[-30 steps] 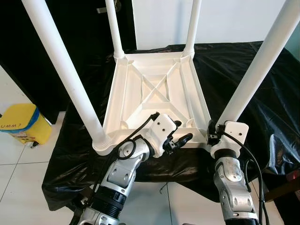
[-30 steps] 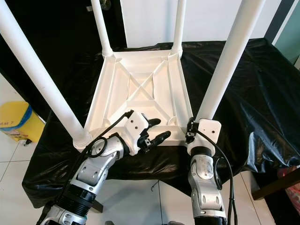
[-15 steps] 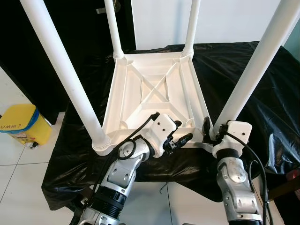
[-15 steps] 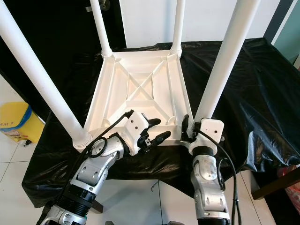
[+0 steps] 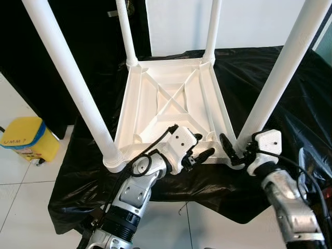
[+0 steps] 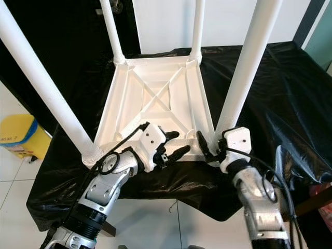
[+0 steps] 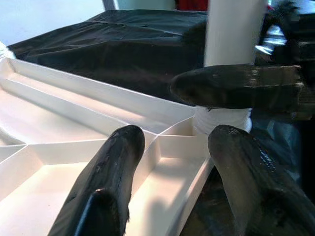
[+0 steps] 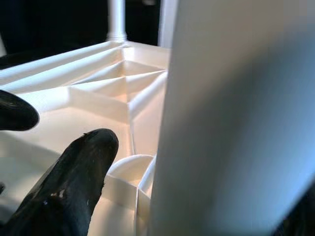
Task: Building children table
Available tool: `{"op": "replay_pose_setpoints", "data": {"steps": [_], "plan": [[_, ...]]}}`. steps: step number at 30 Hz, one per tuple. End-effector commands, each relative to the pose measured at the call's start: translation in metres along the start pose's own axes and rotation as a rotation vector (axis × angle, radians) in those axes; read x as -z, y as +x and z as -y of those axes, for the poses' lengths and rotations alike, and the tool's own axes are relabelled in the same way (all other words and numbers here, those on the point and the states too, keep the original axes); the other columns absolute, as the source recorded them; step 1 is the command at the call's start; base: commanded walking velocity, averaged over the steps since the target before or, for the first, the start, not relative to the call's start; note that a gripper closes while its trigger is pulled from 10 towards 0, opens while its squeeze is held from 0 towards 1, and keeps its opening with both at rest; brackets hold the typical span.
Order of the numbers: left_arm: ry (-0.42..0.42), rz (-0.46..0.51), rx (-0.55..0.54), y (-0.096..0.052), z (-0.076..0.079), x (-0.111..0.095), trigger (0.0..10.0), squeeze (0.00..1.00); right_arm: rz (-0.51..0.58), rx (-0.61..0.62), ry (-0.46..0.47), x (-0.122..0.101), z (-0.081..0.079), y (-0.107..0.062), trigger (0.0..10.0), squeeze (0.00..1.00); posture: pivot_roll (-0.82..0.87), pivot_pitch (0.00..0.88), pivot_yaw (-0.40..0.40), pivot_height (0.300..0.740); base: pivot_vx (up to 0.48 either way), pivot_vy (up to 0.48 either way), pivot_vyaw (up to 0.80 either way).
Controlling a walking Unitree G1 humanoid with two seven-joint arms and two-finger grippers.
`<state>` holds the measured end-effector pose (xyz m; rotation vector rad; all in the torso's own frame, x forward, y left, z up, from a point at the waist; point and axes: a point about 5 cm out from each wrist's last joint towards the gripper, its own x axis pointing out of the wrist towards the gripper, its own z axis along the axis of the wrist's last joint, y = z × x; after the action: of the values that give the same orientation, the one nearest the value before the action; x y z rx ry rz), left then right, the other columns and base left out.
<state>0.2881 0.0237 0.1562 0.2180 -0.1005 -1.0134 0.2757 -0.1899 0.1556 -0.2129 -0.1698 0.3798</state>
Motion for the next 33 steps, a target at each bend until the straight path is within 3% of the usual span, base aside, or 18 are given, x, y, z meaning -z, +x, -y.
{"op": "replay_pose_setpoints", "data": {"steps": [1, 8, 9, 12, 13, 18, 19, 33], "plan": [[0.013, -0.012, -0.045, 0.001, -0.003, 0.002, 10.0, 0.00, -0.020, -0.041, 0.012, 0.005, -0.003, 0.001, 10.0, 0.00, -0.24, 0.039, 0.050, 0.740, 0.000, 0.000, 0.00], [0.016, -0.008, -0.043, 0.002, -0.003, 0.001, 10.0, 0.00, -0.055, -0.152, -0.013, 0.010, -0.003, 0.008, 10.0, 0.00, -0.24, 0.034, 0.049, 0.740, 0.000, 0.000, 0.00], [0.018, -0.007, -0.044, 0.002, -0.002, 0.001, 10.0, 0.00, -0.063, -0.180, -0.022, 0.012, -0.001, 0.008, 9.1, 0.00, -0.24, 0.034, 0.044, 0.740, 0.000, 0.000, 0.00], [0.018, -0.006, -0.045, 0.002, -0.002, 0.001, 10.0, 0.00, -0.064, -0.192, -0.028, 0.012, 0.000, 0.008, 9.1, 0.00, -0.24, 0.034, 0.044, 0.740, 0.000, 0.000, 0.00], [0.017, -0.006, -0.046, 0.002, -0.002, 0.001, 10.0, 0.00, -0.064, -0.193, -0.034, 0.014, 0.001, 0.009, 3.5, 0.00, -0.23, 0.035, 0.041, 0.740, 0.000, 0.000, 0.00], [0.017, -0.005, -0.047, 0.002, -0.002, 0.001, 10.0, 0.00, -0.064, -0.194, -0.037, 0.014, 0.002, 0.009, 3.5, 0.00, -0.23, 0.035, 0.041, 0.740, 0.000, 0.000, 0.00], [0.014, -0.006, -0.050, 0.001, -0.002, 0.001, 10.0, 0.00, -0.077, -0.187, -0.024, 0.016, 0.002, 0.007, 0.0, 0.00, -0.23, 0.039, 0.036, 0.740, 0.000, 0.000, 0.00], [0.005, -0.011, -0.050, -0.001, 0.001, 0.003, 10.0, 0.00, -0.098, 0.030, 0.050, 0.025, -0.009, 0.000, 0.0, 0.00, -0.23, 0.052, 0.037, 0.740, 0.000, 0.000, 0.00]]}}
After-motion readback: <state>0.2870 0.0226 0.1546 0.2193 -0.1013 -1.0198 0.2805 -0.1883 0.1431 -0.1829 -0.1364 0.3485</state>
